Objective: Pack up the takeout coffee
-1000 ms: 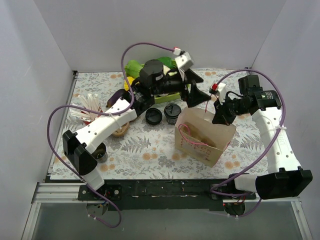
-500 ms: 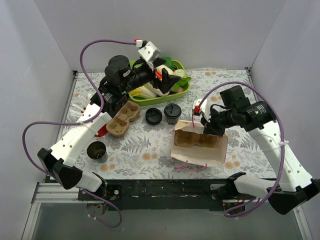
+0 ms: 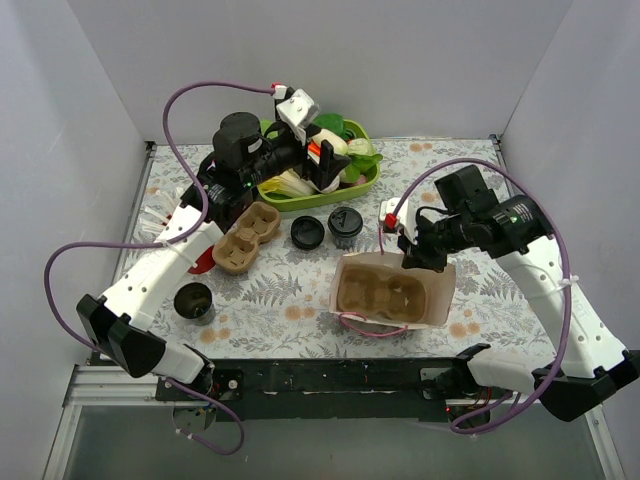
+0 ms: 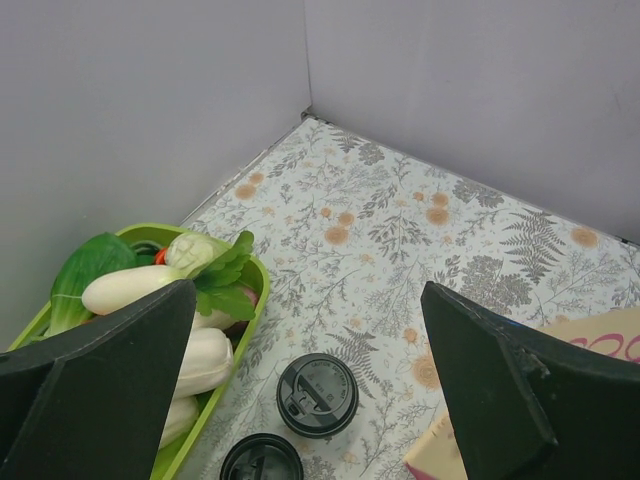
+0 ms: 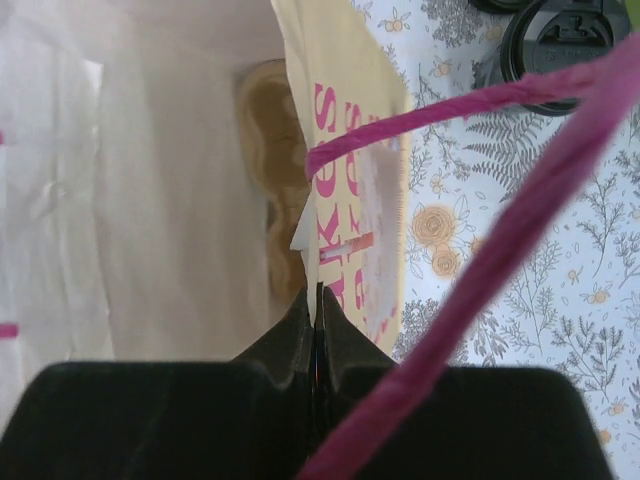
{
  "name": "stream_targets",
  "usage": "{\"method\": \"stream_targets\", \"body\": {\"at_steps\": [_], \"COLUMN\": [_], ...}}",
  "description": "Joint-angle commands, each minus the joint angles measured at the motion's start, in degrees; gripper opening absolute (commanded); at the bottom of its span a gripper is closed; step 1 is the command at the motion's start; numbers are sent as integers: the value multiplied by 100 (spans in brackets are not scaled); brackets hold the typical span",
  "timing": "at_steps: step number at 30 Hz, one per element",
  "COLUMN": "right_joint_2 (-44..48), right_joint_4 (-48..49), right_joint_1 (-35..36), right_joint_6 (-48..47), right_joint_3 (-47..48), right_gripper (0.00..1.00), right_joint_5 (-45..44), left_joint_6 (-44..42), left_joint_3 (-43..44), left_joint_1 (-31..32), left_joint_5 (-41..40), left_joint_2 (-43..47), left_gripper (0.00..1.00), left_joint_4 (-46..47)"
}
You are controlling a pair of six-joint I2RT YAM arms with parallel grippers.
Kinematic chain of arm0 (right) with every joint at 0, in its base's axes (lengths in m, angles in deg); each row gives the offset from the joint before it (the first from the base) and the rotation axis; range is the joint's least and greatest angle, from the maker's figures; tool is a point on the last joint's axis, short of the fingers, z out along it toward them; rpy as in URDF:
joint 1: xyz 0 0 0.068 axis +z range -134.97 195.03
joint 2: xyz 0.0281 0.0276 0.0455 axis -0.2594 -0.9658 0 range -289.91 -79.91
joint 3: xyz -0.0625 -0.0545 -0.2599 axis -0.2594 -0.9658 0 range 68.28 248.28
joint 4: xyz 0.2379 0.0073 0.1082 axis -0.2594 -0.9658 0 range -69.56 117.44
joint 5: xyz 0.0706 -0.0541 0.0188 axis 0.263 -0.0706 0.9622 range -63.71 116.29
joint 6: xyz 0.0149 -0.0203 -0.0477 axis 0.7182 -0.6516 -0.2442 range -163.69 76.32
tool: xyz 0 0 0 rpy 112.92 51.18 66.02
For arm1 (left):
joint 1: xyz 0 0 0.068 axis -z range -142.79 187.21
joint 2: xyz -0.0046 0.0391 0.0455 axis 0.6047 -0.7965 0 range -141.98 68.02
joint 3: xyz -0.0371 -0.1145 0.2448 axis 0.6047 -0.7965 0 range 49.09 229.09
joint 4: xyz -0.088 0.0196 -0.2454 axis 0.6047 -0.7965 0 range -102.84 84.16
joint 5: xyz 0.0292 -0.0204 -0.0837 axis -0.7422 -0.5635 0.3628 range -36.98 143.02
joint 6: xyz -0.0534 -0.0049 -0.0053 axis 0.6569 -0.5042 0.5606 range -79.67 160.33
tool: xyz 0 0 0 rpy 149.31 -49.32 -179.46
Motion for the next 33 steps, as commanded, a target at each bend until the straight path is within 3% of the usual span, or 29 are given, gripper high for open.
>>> {"method": "stream_targets", "body": {"at_steps": [1, 6, 7, 8, 10, 11, 14, 17, 22, 27, 33], "right_joint_2": [-63, -467, -554, -651, -704, -739, -1063, -1022, -696, -318, -151], "right_joint_4": [-126, -91, -39, 40, 85, 85, -116, -100, -108, -82, 251], "right_joint_1": [4, -154, -180, -206, -320, -399, -725, -734, -734, -743, -734], "right_joint_6": [-140, -228, -184, -88, -26, 44, 482, 441, 326, 115, 27], "right_joint_3": [422, 98, -190, -254, -81, 330, 1724, 2275, 1496, 792, 1], "right_gripper": [1, 1, 6, 34, 68, 93, 95, 96, 98, 97, 88], "right_joint_5": [473, 703, 606, 327, 210, 280, 526, 640, 623, 623, 421], "left_joint_6": [-91, 40, 67, 119, 278, 304, 296, 173, 374, -72, -486], "left_joint_3": [278, 164, 120, 24, -21, -3, -12, -73, -460, -364, -82], "left_joint_1": [-125, -204, -231, -248, -327, -336, -371, -380, -380, -371, -275], "left_joint_5": [125, 196, 187, 187, 301, 371, 1273, 2513, 3455, 4237, 4565], "left_joint_2": [35, 114, 148, 166, 184, 201, 193, 105, -202, -580, -1160], "left_gripper": [98, 98, 98, 98, 98, 98, 98, 98, 96, 94, 90], "left_joint_4": [-118, -188, -188, -197, -293, -354, -591, -882, -944, -1102, -1620]}}
